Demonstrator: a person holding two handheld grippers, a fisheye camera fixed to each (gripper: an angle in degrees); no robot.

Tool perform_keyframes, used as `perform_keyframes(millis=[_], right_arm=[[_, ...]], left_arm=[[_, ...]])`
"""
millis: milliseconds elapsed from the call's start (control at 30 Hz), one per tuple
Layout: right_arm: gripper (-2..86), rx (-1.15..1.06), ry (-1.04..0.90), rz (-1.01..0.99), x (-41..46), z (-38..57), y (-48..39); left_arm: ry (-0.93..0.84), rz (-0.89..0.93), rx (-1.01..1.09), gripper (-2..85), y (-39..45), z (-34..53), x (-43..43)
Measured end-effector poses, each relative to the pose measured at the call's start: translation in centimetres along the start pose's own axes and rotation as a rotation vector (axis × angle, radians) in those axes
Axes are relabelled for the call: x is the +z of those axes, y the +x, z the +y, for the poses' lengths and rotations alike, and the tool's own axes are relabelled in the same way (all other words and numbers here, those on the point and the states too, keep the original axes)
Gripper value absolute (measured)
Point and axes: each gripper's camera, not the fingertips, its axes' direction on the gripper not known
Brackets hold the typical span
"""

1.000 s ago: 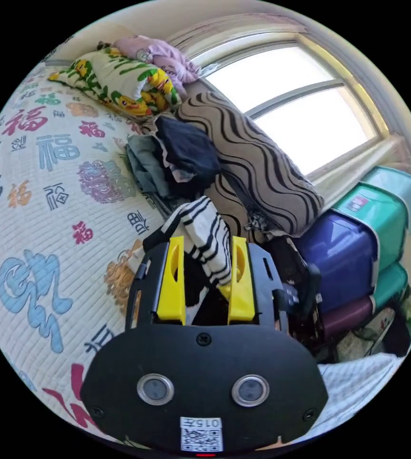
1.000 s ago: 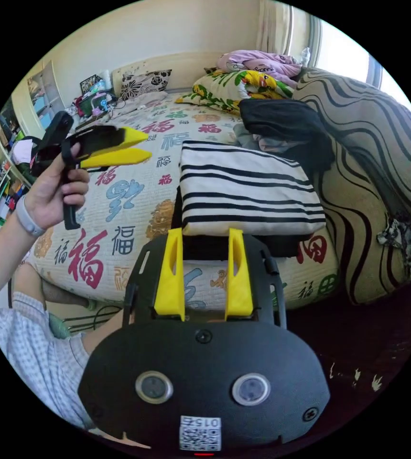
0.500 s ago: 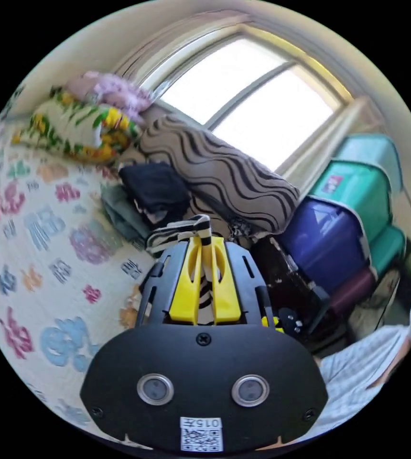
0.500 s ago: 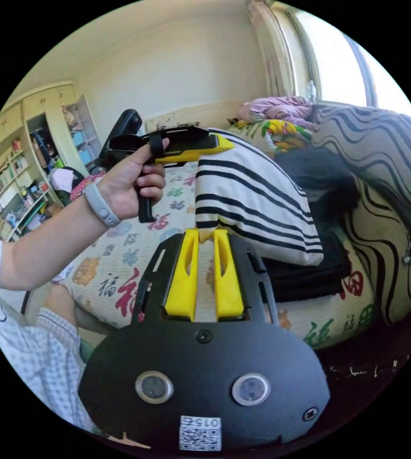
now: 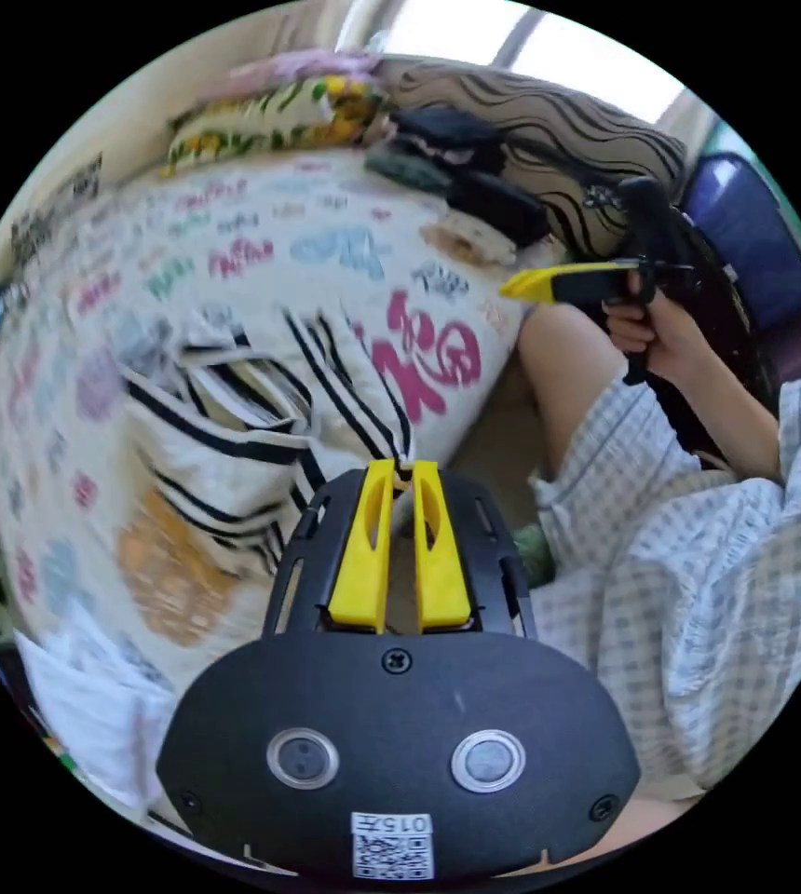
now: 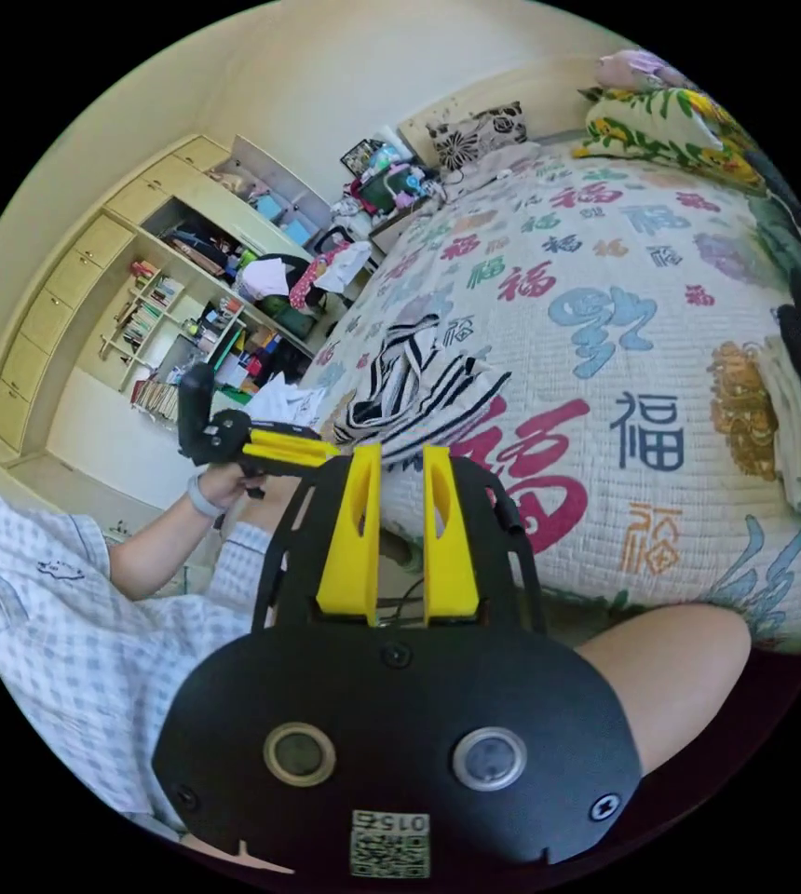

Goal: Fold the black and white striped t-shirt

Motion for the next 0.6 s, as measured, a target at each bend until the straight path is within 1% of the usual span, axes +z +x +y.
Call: perform_keyframes(millis=[33,100,133,167,200,233,300,333,367,400,433,467,500,533,567,600], right_arm=[[7.7,0.008,-0.009,-0.002,0.1,0.0,0.1],[8.1,0.030,-0.045,0.018,0.5,-0.1,0.6],[8.3,0.034,-0.057,0.028,0.7,-0.3,0.8],[8.7,0.045,-0.083,0.045,1.0,-0.7,1.1],[9.0,0.050,-0.104,0.047,1.4,-1.2,1.5],[9.2,0.052,-0.113,0.043,1.7,-1.5,1.7],[10.3,0.061,-0.151,0.011,3.1,-3.0,2.4],[10.6,0.064,-0.163,0.000,3.6,-3.5,2.6],[10.9,0.069,-0.187,-0.022,4.5,-4.4,2.8],[11.2,0.069,-0.206,-0.041,5.6,-5.3,2.9],[11.2,0.068,-0.216,-0.045,6.1,-5.7,2.9],[11.5,0.077,-0.242,-0.056,7.1,-6.5,3.0],[11.6,0.084,-0.264,-0.077,8.0,-7.2,3.0],[11.7,0.089,-0.271,-0.089,8.3,-7.5,3.0],[11.7,0.094,-0.277,-0.115,8.7,-8.0,3.0],[11.7,0.089,-0.272,-0.131,8.7,-8.3,2.9]], left_arm=[[0.098,0.130,-0.052,0.1,0.1,1.9,0.2],[0.230,0.191,-0.126,0.2,0.2,4.0,-0.7],[0.321,0.138,-0.178,0.8,0.1,5.0,-1.9],[0.368,0.103,-0.207,1.2,0.0,5.4,-2.6],[0.448,0.031,-0.259,3.3,-0.3,6.1,-3.8],[0.488,-0.047,-0.301,6.4,-0.8,6.4,-4.5],[0.459,-0.163,-0.344,11.0,-1.5,5.7,-4.6],[0.416,-0.221,-0.321,12.2,-1.5,4.6,-4.0],[0.390,-0.242,-0.305,12.1,-1.4,3.9,-3.5],[0.321,-0.267,-0.254,11.8,-1.1,2.3,-2.1],[0.200,-0.276,-0.200,9.0,-1.0,0.4,0.0],[0.129,-0.291,-0.195,7.7,-1.2,-0.4,1.2],[0.036,-0.302,-0.182,3.7,-1.6,-1.4,3.2],[0.027,-0.265,-0.189,1.3,-2.3,-1.5,3.7],[0.049,-0.234,-0.204,0.9,-2.6,-1.2,3.4],[0.138,-0.166,-0.251,0.3,-3.7,0.0,2.0]])
